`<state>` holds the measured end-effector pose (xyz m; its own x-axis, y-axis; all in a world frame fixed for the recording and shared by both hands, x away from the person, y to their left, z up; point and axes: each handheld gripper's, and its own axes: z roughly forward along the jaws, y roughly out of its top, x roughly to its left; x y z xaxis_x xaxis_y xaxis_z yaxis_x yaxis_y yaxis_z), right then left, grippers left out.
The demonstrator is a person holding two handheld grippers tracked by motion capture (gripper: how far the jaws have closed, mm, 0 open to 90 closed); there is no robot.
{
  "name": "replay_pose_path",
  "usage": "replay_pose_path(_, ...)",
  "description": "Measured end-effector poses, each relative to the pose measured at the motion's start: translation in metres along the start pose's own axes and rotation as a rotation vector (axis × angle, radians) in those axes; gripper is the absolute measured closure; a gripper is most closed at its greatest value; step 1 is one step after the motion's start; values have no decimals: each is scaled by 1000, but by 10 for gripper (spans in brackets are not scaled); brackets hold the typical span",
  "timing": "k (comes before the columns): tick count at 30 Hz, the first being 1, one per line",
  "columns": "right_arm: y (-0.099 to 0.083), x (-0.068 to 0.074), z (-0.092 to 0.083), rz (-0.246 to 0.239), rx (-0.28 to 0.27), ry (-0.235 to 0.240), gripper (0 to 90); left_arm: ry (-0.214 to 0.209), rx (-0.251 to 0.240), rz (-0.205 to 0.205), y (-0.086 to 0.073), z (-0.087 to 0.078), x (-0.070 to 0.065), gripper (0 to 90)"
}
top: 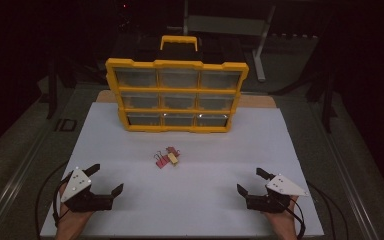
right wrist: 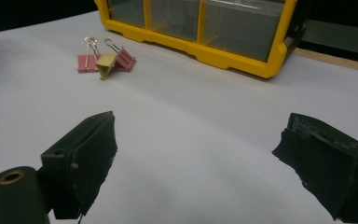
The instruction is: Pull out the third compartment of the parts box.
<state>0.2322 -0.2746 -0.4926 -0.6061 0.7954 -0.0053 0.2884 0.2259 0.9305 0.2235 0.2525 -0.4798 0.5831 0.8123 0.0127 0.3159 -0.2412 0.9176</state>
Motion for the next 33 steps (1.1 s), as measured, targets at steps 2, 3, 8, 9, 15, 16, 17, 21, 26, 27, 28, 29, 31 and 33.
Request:
replay_pose_path(2,0,1,-1,0,3,-1,97,0,0,-1,0,0,0,1)
replay_pose_path(3,1,1,-1,2,2,-3,97,0,1,-3,0,0,0,1)
replay_pose_path(8,2,2,-1,-2,2,-11,97,3,5,-8,-1,1,0,1)
replay_pose_path(9,2,2,-1,-1,5,-12,98,3,9,-6,-1,1,0,1)
replay_pose_path(15,4,2,1,3,-4,-14,97,7,15,-6,-1,3,0,1)
replay_pose_path(16,4,3,1,6,-8,-12,97,7,15,-6,-1,3,0,1)
replay_pose_path(17,5,3,1,10,-11,-8,97,7,16,-3,-1,3,0,1)
replay_pose_path(21,8,6,2,4,-22,-2,98,8,14,-5,-1,3,-1,1)
replay_pose_path(26,16,11,3,-1,-33,10,97,1,23,0,-1,4,-3,1)
replay_pose_path(27,18,11,4,-3,-35,12,98,1,24,0,-1,5,-3,1)
replay_pose_path(28,20,12,4,-4,-34,14,97,1,25,-1,-1,5,-3,1)
replay_pose_path(29,22,12,5,-5,-34,15,98,2,24,-3,-1,5,-2,1)
replay_pose_path(31,27,13,6,-10,-38,18,98,5,24,-6,-2,5,-2,1)
replay_pose_path(33,32,14,7,-11,-44,22,98,8,26,-5,-2,5,-1,1)
